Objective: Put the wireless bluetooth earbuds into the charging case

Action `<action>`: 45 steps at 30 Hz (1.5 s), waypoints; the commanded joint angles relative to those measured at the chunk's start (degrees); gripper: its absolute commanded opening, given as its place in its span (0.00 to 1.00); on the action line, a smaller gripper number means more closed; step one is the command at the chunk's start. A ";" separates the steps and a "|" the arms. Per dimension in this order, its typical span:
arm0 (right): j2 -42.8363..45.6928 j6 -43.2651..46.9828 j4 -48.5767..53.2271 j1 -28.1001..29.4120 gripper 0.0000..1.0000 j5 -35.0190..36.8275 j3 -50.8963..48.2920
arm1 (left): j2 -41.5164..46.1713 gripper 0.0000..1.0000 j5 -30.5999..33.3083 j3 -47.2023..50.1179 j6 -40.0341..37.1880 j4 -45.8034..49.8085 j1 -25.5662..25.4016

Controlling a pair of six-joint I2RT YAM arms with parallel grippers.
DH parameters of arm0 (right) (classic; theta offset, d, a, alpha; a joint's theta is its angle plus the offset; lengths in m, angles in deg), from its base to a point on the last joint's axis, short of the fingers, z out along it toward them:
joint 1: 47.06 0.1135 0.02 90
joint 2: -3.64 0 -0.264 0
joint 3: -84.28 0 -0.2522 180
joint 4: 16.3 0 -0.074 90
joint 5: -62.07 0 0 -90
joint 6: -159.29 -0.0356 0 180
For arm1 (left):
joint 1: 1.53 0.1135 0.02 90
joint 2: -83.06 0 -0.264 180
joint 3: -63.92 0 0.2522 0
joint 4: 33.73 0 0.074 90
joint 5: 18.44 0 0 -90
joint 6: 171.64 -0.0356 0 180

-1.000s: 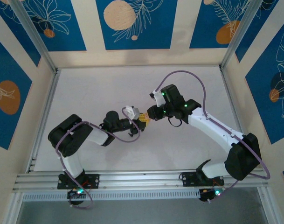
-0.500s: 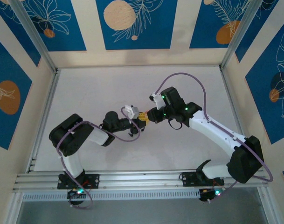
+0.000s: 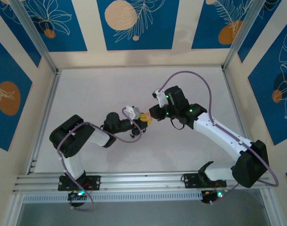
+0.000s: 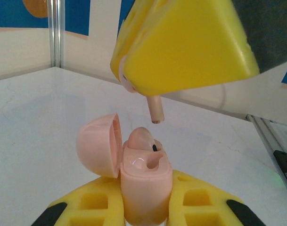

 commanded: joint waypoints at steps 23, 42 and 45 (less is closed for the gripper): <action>-0.02 0.61 -2.35 1.04 0.21 -0.32 -3.45 | 0.87 0.10 0.58 -2.95 4.42 -3.11 -0.47; 1.49 1.27 -7.23 1.03 0.21 3.03 -3.27 | 0.33 0.10 -0.49 -4.50 9.22 -3.12 -0.47; 1.75 1.19 -7.14 1.04 0.21 2.65 -3.45 | 0.41 0.10 -0.10 -4.58 9.91 -3.10 -0.46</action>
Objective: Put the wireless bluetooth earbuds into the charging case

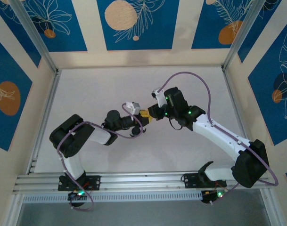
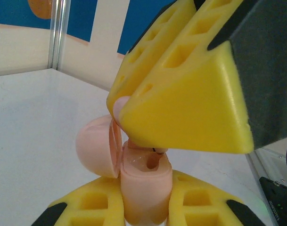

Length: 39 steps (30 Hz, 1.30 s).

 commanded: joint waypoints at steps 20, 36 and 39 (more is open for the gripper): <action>2.96 1.72 -3.35 0.30 0.21 1.69 -0.58 | 1.22 0.10 -1.62 -3.03 3.48 -3.23 0.29; 1.19 2.87 -7.48 -0.42 0.21 1.55 -0.08 | 1.22 0.10 -2.12 -4.02 7.39 -3.21 0.25; 1.27 2.88 -8.01 -0.85 0.21 1.77 -0.30 | 1.28 0.10 -2.14 -3.98 7.43 -3.23 0.24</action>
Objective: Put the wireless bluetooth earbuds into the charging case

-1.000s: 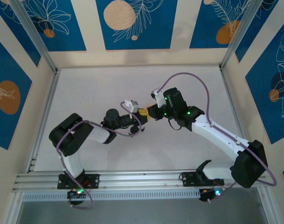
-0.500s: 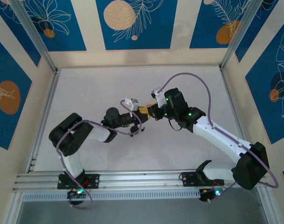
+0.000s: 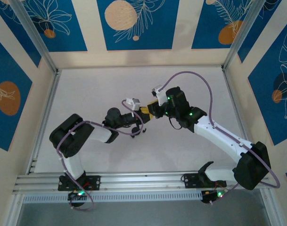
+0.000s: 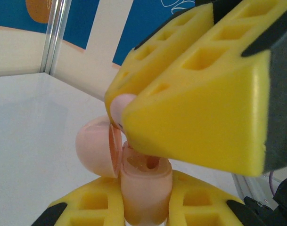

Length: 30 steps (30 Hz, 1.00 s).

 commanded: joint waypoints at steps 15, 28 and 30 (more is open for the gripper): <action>0.66 0.38 -0.26 -0.85 0.21 0.16 -1.65 | 2.21 0.11 -0.20 -2.05 4.28 -3.10 0.46; 1.34 -0.21 0.65 0.04 0.21 0.15 -3.69 | 3.55 0.11 0.69 -2.41 6.37 -3.14 1.19; 1.78 -0.32 0.95 0.14 0.21 -0.06 -4.08 | 3.76 0.12 0.89 -2.24 6.16 -3.13 1.35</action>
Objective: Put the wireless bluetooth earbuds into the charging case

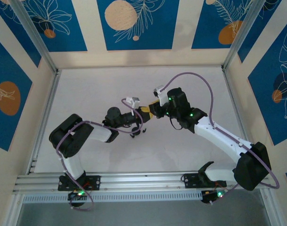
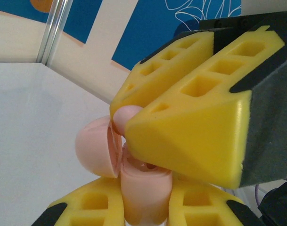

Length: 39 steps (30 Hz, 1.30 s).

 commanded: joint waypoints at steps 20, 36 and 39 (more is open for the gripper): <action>2.23 -2.78 6.70 -2.52 0.58 -12.41 4.79 | 5.07 0.12 -2.16 2.65 -14.38 -4.37 0.75; 4.23 -9.35 15.11 -12.19 0.51 -30.14 9.44 | 4.59 0.13 -3.29 4.72 -19.24 -4.36 0.75; 2.56 -8.54 23.90 -12.73 0.47 -31.82 13.90 | 4.25 0.13 -3.25 5.38 -20.86 -4.35 0.75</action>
